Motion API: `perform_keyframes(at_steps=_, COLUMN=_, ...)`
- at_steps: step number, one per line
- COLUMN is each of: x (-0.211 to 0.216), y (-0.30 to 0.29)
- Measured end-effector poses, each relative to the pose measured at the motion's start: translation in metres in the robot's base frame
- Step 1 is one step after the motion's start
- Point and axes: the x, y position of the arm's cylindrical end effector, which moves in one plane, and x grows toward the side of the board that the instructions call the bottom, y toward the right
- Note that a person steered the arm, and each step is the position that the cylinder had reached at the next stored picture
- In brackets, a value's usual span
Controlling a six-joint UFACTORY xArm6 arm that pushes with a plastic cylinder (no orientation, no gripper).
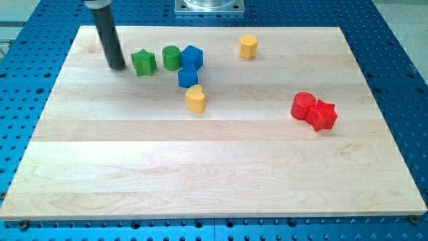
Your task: Move the green star slightly to the down
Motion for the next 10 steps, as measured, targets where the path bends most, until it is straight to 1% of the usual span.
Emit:
perform_keyframes(at_steps=1, x=0.065, y=-0.018)
perform_keyframes(at_steps=2, x=0.127, y=0.024)
perform_keyframes(at_steps=3, x=0.158, y=0.114)
perform_keyframes(at_steps=4, x=0.164, y=0.175)
perform_keyframes(at_steps=5, x=0.138, y=0.226)
perform_keyframes(at_steps=8, x=-0.024, y=0.334)
perform_keyframes(at_steps=9, x=-0.069, y=0.352)
perform_keyframes(at_steps=10, x=-0.072, y=0.327)
